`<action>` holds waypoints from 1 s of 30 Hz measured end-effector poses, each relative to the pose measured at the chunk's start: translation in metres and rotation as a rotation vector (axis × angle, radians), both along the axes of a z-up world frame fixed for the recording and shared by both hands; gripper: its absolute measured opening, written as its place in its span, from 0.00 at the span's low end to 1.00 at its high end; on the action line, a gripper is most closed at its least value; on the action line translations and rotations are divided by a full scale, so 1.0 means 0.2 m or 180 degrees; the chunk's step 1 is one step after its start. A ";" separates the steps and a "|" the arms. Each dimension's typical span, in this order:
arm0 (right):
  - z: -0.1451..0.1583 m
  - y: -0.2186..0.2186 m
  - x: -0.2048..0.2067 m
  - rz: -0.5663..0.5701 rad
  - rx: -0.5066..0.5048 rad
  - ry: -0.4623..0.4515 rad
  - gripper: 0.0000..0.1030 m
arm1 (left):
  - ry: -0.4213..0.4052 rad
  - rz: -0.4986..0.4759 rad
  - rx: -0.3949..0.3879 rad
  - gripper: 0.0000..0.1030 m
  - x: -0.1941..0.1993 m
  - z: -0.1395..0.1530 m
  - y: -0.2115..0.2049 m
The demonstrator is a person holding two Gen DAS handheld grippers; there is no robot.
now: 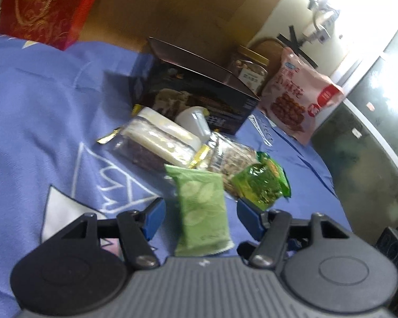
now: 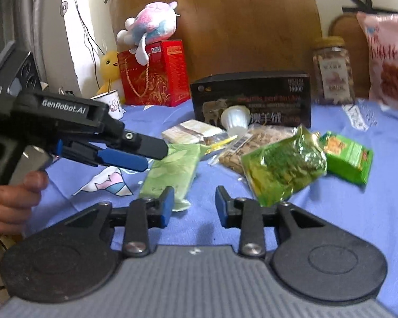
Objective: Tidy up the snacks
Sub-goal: 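Grasp the pale green packet with the left tool, then carry the pale green packet over the tin and release it inside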
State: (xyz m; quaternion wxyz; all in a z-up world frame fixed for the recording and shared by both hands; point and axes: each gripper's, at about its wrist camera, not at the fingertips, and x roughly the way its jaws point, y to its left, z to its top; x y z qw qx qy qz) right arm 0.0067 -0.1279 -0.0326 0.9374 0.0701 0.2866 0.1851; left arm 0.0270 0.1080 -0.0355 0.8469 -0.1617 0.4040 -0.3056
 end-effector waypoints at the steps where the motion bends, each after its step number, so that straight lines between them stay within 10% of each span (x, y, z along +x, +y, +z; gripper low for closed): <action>1: -0.01 0.04 0.00 0.0016 0.0007 0.0024 0.43 | 0.0009 0.0011 -0.0020 0.59 0.01 -0.01 0.02; 9: -0.06 0.18 0.06 0.0276 -0.0133 0.0117 0.47 | 0.0035 -0.0391 0.0059 0.34 0.00 -0.12 -0.08; 13: -0.04 0.19 0.05 0.0212 -0.0217 0.0097 0.32 | -0.0075 -0.0409 0.0145 0.34 -0.02 -0.09 -0.14; 30: -0.03 -0.07 -0.05 -0.0354 -0.0033 0.0032 0.30 | -0.0127 -0.0713 0.0130 0.35 -0.03 -0.06 -0.41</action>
